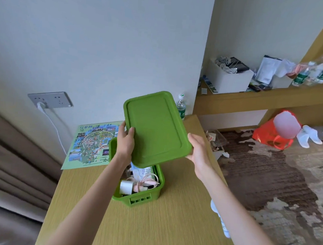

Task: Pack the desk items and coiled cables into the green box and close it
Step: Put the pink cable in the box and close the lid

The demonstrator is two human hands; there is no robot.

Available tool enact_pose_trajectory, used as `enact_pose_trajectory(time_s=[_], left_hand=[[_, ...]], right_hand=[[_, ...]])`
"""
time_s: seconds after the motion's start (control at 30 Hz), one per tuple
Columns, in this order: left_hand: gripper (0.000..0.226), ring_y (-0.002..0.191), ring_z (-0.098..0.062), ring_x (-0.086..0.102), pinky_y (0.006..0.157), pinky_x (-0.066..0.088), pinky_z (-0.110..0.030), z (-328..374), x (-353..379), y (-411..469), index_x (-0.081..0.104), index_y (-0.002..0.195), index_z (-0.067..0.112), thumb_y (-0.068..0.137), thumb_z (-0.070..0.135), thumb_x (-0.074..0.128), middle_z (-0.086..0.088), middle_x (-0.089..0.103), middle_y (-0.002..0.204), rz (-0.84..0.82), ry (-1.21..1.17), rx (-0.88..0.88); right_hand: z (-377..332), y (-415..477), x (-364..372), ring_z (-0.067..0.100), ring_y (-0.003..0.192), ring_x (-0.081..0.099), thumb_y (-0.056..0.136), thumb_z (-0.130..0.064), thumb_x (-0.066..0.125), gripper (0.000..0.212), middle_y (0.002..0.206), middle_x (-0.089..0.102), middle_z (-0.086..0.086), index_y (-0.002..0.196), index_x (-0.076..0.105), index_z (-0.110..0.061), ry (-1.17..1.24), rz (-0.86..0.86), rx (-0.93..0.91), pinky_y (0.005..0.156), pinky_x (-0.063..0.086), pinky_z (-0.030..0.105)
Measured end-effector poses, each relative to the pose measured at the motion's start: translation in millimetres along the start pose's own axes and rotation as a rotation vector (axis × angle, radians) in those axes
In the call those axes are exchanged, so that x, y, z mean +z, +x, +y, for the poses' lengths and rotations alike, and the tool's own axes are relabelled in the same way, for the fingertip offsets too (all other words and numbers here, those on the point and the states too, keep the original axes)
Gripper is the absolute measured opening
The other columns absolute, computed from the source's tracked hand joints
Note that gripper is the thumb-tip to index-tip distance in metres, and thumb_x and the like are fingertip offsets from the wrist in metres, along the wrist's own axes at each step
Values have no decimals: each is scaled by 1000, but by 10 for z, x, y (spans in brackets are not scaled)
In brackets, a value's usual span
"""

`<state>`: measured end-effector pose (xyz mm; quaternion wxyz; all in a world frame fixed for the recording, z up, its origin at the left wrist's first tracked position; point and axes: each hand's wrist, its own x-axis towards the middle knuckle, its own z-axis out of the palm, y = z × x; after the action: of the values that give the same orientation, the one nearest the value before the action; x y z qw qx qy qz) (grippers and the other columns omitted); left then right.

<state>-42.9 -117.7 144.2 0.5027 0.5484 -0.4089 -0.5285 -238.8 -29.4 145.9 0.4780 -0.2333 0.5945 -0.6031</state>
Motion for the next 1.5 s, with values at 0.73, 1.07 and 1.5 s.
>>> enact_pose_trajectory(time_s=[0.73, 1.07, 1.5], left_hand=[[39, 116, -38, 47, 92, 44, -45, -794, -964, -210, 48, 135, 7, 100, 22, 42, -18, 49, 125, 193, 1016, 15], [37, 100, -37, 56, 73, 51, -45, -972, -911, -250, 40, 138, 5, 103, 18, 34, -16, 43, 122, 201, 1020, 133], [30, 87, -37, 58, 64, 41, -38, -1046, -898, -160, 50, 120, 1, 99, 15, 33, -16, 52, 116, 244, 1070, 136]], right_hand=[[1175, 3, 530, 27, 106, 53, 96, -12, 54, 25, 114, 55, 12, 120, 55, -2, -998, -70, -546, 81, 47, 36], [1300, -70, 428, 22, 94, 56, 98, -15, 52, 28, 116, 52, 11, 123, 51, -2, -1006, -82, -557, 67, 50, 32], [1399, -28, 432, 12, 44, 32, 103, -18, 42, 24, 75, 49, 3, 122, 45, -4, -966, -124, -519, 41, 22, 22]])
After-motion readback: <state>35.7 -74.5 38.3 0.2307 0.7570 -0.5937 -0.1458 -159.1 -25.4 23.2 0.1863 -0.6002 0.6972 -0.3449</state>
